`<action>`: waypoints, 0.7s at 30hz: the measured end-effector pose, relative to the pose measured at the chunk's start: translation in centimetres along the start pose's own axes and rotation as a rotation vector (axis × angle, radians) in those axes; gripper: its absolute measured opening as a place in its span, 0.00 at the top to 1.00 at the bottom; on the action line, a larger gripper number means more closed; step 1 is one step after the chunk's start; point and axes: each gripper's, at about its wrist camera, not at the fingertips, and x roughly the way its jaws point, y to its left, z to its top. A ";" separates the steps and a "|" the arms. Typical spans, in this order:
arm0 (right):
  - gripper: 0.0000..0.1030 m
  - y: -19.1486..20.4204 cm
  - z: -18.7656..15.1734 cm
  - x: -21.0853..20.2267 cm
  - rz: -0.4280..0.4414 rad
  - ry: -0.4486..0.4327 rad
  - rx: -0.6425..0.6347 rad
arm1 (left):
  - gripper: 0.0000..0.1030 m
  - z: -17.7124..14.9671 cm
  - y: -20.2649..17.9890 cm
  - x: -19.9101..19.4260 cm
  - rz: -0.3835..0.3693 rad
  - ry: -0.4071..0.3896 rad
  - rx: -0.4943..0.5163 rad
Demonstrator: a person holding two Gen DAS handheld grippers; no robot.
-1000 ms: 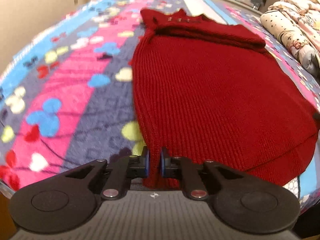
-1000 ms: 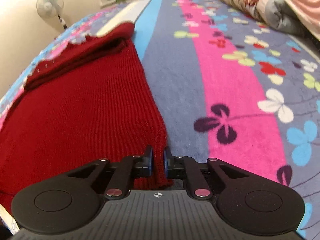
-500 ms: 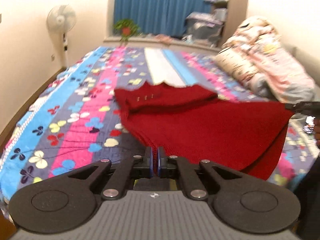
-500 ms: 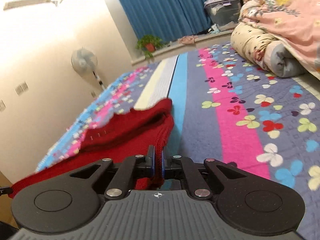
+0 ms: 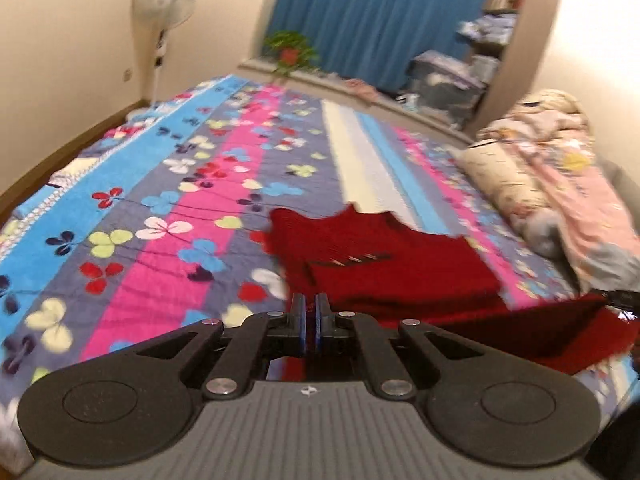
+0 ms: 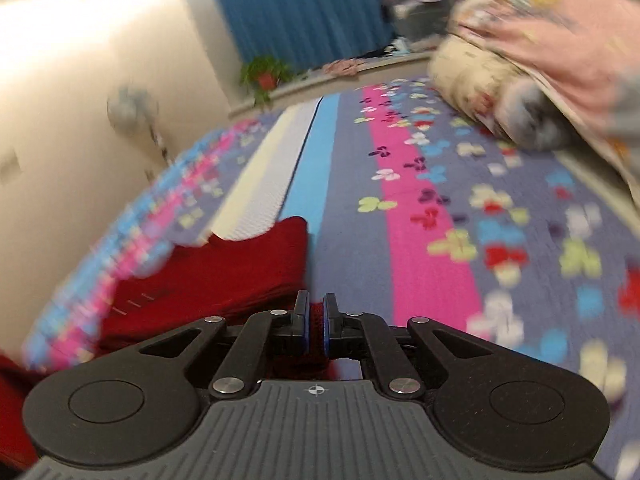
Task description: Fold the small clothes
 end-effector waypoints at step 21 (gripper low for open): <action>0.77 -7.9 -0.1 8.3 -0.156 0.056 0.275 | 0.68 -1.2 3.3 9.8 0.108 0.186 -0.114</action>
